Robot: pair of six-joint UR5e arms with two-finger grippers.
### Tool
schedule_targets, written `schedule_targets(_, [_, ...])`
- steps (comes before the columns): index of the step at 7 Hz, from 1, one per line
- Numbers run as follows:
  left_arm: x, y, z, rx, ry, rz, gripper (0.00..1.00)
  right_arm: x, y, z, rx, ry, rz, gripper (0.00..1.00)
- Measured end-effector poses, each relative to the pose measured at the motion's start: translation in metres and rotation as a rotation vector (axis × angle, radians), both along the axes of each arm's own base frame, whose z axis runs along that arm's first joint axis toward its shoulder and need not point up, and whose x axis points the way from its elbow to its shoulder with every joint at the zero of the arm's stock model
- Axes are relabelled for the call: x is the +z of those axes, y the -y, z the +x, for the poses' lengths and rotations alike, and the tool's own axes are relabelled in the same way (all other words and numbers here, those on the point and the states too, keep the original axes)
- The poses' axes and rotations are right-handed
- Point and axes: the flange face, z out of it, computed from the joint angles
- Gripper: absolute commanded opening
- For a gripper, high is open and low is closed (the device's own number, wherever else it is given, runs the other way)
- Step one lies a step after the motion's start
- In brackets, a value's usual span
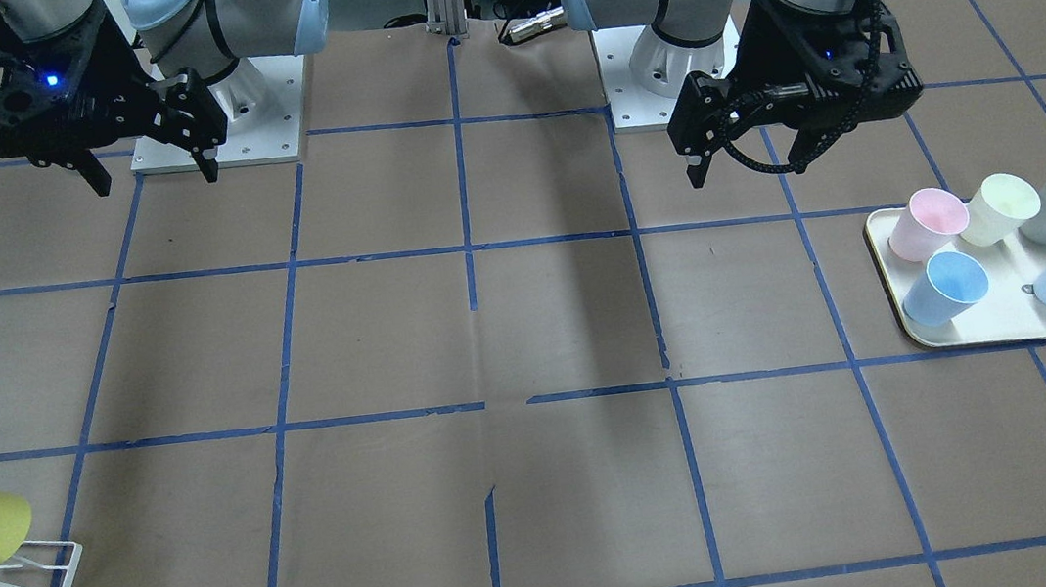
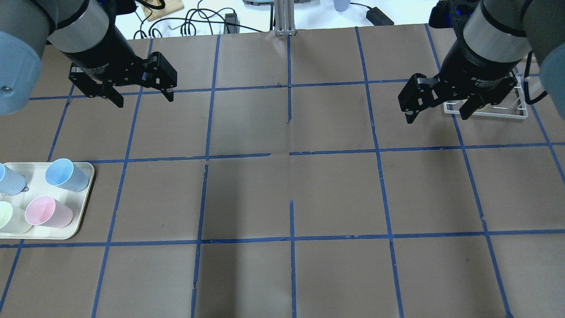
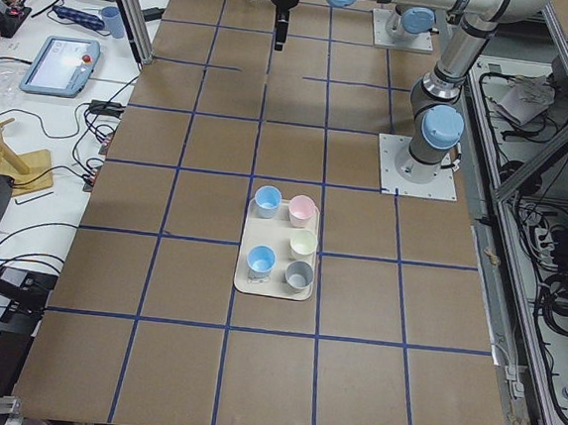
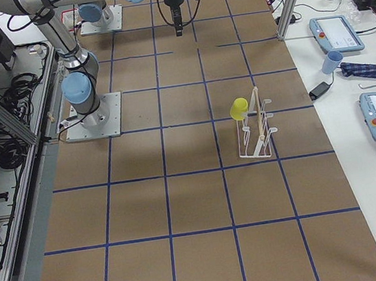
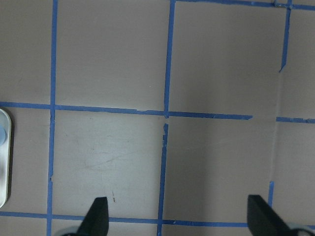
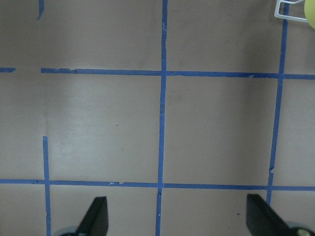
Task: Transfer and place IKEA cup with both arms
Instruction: 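Move the right gripper toward the yellow cup in the wire rack, then lower the right gripper around the yellow cup and close on it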
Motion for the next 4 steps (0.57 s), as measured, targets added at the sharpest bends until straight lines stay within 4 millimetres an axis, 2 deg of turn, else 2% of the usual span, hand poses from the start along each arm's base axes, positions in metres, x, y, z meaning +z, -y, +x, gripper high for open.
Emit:
schedule_targets(2, [0.0, 0.0, 0.0, 0.001, 0.0, 0.0, 1.0, -0.001, 0.003, -0.006, -0.012, 0.001, -0.002, 1.0])
schedule_targets(4, [0.0, -0.001, 0.0, 0.0, 0.001, 0.0, 1.0, -0.003, 0.019, -0.038, -0.038, 0.0, -0.028, 1.0])
